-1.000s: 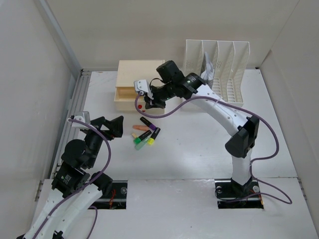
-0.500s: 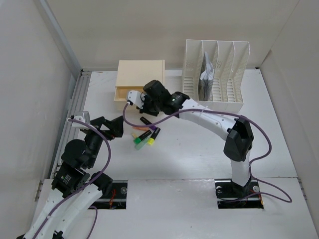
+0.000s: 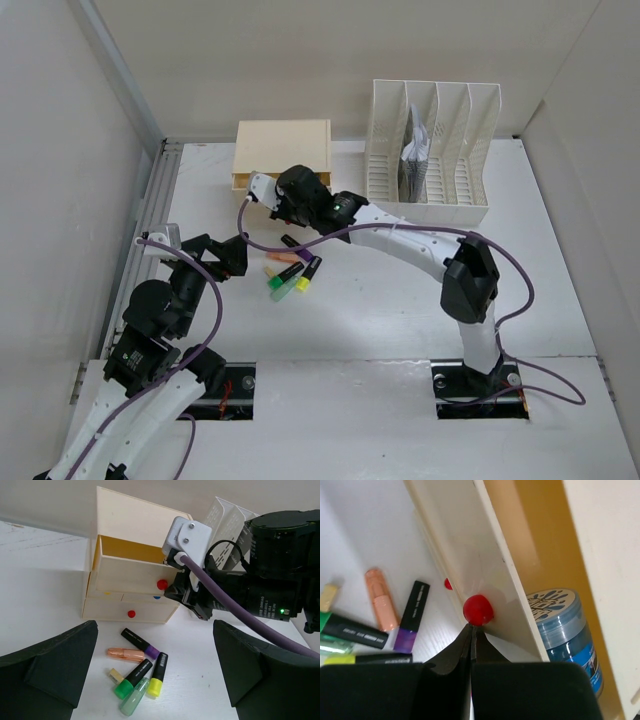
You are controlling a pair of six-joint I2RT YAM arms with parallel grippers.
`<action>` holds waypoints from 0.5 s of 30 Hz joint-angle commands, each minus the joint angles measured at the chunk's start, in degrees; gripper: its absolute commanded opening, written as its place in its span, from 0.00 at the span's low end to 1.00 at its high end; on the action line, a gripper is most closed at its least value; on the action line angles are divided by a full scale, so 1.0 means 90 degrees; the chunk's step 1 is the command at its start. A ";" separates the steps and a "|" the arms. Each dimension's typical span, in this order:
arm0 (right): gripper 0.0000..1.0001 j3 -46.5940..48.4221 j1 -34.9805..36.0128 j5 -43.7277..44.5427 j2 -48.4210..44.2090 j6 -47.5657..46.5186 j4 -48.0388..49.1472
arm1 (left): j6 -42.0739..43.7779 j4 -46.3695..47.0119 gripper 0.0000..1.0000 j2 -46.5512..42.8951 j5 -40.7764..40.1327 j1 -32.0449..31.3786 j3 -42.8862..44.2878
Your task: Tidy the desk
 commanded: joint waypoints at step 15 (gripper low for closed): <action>0.00 0.0600 -0.0270 0.1739 0.0530 -0.0088 0.1717 | 0.0024 0.0296 1.00 -0.0074 -0.0016 0.0026 0.0008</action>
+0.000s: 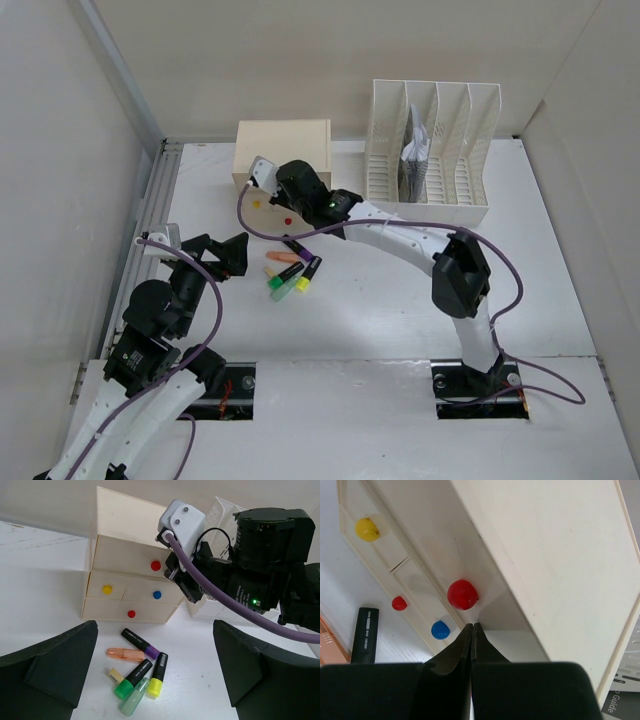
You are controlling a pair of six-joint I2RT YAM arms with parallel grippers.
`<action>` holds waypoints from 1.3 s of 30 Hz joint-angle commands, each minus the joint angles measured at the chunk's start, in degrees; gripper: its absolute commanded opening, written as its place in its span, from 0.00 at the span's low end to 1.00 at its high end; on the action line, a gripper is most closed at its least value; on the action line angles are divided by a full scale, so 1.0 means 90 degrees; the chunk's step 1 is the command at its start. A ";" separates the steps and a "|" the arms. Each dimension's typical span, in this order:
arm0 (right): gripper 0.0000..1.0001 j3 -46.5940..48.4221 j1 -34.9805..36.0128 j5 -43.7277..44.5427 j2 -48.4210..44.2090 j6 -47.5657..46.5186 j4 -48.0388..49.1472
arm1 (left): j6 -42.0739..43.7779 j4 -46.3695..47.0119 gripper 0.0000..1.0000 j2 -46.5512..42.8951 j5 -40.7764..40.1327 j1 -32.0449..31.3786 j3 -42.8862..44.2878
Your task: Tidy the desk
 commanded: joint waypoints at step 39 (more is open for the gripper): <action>0.25 -0.3793 -0.3187 -0.7272 -0.4868 0.2033 0.0716 | -0.3989 0.4700 0.47 0.3284 -0.0726 0.0582 -0.2688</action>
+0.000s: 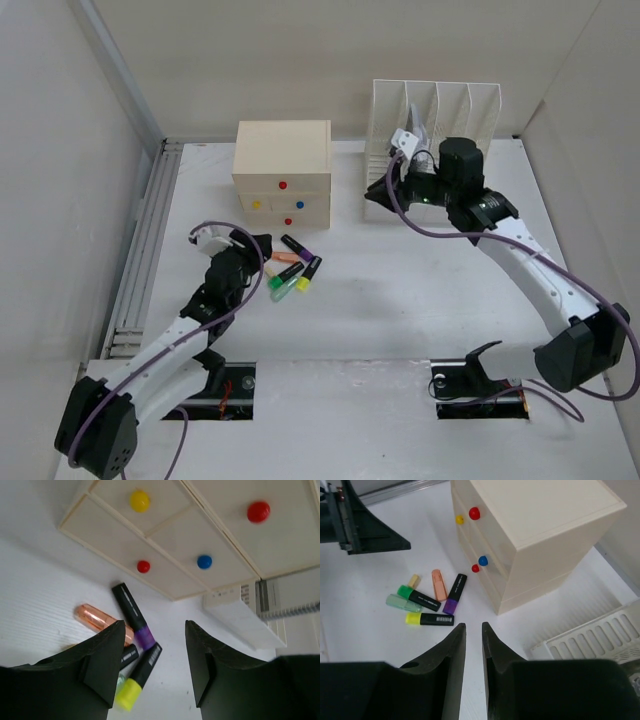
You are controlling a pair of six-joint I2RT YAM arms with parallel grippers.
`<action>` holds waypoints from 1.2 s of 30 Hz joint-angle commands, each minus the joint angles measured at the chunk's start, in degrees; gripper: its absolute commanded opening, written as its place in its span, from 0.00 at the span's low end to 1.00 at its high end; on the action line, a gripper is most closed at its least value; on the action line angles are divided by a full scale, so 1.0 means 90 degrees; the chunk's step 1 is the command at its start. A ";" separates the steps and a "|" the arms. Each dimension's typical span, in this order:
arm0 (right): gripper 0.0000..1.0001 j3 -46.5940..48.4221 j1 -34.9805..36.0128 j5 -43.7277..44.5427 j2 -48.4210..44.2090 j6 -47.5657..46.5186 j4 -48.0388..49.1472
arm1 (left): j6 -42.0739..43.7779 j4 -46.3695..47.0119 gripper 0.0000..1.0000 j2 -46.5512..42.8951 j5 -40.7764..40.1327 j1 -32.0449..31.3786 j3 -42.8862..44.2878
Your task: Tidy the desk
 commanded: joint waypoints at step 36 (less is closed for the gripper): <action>0.25 -0.0583 -0.0599 -0.1805 -0.0513 0.0295 0.0917 | -0.0136 0.2902 0.35 0.3753 0.2375 0.2230 0.1686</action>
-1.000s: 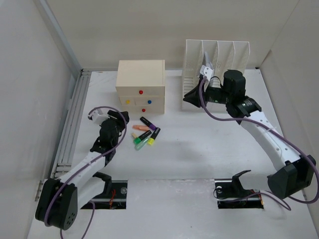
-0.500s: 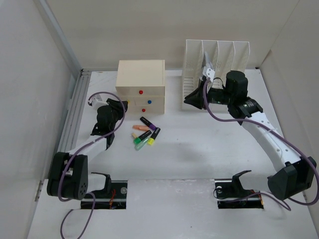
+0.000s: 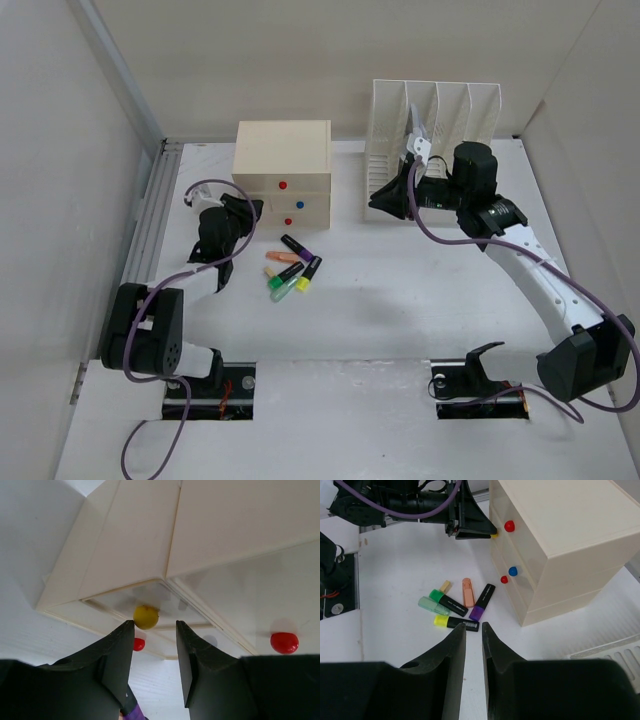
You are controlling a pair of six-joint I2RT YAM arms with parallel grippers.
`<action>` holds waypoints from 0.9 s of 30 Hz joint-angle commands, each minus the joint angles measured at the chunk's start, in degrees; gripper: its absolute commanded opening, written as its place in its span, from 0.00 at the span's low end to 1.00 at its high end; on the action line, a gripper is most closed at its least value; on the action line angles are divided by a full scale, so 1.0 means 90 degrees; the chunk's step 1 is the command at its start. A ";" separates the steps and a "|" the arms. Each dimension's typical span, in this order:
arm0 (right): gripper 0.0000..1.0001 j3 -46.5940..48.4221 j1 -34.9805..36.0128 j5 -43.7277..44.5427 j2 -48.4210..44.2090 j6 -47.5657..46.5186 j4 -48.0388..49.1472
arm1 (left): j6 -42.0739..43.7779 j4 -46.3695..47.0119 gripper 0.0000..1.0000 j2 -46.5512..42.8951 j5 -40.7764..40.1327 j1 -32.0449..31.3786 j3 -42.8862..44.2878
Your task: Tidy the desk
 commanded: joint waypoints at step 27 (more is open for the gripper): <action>0.25 -0.0088 -0.0048 -0.0373 -0.0061 -0.0094 0.0358 | -0.0205 0.0769 0.09 -0.1325 -0.0293 -0.0217 -0.1350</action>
